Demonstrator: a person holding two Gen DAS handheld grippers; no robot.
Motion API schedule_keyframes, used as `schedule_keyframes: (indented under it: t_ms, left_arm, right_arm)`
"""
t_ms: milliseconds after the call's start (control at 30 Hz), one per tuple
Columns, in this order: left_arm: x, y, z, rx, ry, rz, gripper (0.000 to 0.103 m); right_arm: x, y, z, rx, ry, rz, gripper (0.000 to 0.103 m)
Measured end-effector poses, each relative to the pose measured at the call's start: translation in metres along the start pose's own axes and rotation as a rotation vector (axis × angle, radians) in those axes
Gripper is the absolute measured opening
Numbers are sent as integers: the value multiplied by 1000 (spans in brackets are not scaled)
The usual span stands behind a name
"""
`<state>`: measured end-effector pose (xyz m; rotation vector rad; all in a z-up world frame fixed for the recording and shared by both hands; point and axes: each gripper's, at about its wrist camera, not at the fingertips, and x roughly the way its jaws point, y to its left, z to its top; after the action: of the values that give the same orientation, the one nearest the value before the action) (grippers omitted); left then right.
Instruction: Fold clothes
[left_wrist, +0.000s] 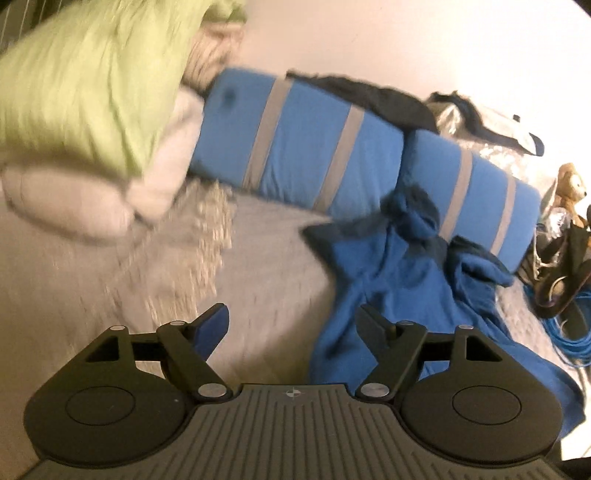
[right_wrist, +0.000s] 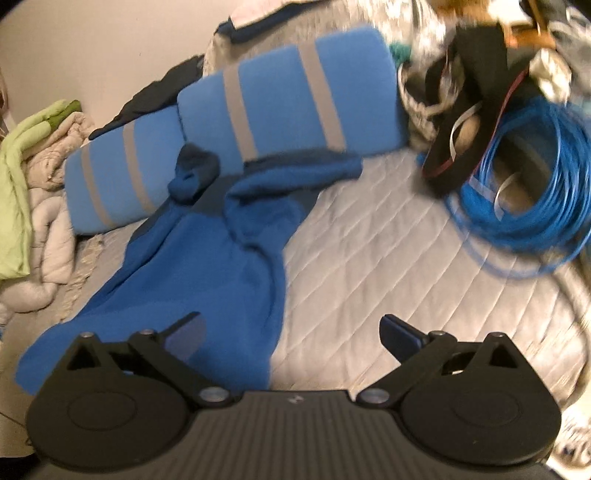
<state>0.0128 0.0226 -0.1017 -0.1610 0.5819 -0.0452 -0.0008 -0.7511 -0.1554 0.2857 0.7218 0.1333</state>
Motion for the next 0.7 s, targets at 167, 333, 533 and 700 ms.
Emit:
schedule_keyframes:
  t_ms: [167, 333, 533, 700]
  left_arm:
    - [-23, -11, 37, 40, -65, -23, 76]
    - [-46, -20, 69, 81, -134, -47, 76]
    - [-65, -35, 100, 156, -209, -56, 76]
    - [-61, -44, 112, 168, -239, -85, 76]
  right_arm:
    - [-23, 0, 43, -38, -110, -48, 103]
    - [-54, -2, 87, -36, -229, -101, 103]
    - [-90, -14, 137, -6, -348, -130, 103]
    - [-104, -27, 169, 41, -378, -139, 103]
